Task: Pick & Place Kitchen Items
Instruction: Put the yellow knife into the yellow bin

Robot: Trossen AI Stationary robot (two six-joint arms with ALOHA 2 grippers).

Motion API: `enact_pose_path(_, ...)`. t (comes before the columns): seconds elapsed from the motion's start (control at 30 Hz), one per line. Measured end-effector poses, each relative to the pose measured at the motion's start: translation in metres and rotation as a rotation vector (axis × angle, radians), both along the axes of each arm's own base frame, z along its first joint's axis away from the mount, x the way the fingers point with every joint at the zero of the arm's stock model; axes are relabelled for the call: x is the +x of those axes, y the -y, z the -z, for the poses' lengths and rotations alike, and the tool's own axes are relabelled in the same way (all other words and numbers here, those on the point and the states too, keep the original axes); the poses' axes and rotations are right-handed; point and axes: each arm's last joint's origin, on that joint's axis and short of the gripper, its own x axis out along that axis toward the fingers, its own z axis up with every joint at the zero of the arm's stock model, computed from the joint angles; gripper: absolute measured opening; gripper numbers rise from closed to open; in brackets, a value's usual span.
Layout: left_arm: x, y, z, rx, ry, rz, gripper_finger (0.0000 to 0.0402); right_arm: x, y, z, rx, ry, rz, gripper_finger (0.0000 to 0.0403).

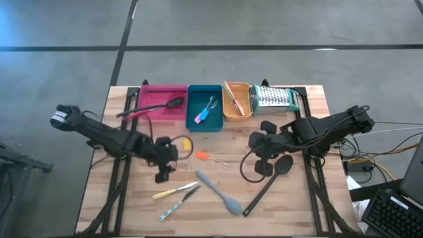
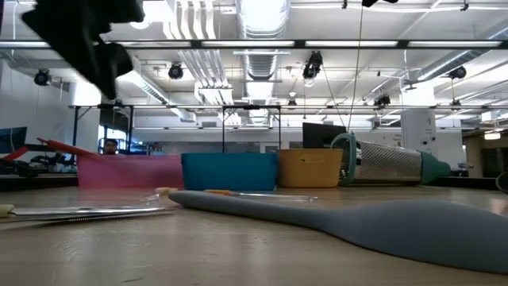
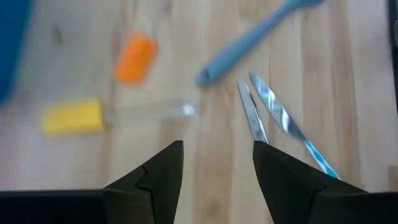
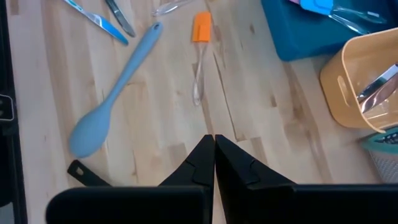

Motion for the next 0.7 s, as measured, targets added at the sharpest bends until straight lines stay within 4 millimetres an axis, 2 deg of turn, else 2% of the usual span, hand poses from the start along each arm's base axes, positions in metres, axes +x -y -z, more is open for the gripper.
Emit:
enact_pose_path(0.4, -0.001, 0.050, 0.040, -0.207, -0.339, -0.185, 0.0197, 0.001, 0.002, -0.001, -0.102, 0.019, -0.027, 0.0008)
enact_pose_path(0.7, 0.003, 0.064, 0.063, -0.250, -0.499, -0.237, 0.0197, 0.003, 0.001, -0.002, -0.115, 0.036, -0.060, 0.0008)
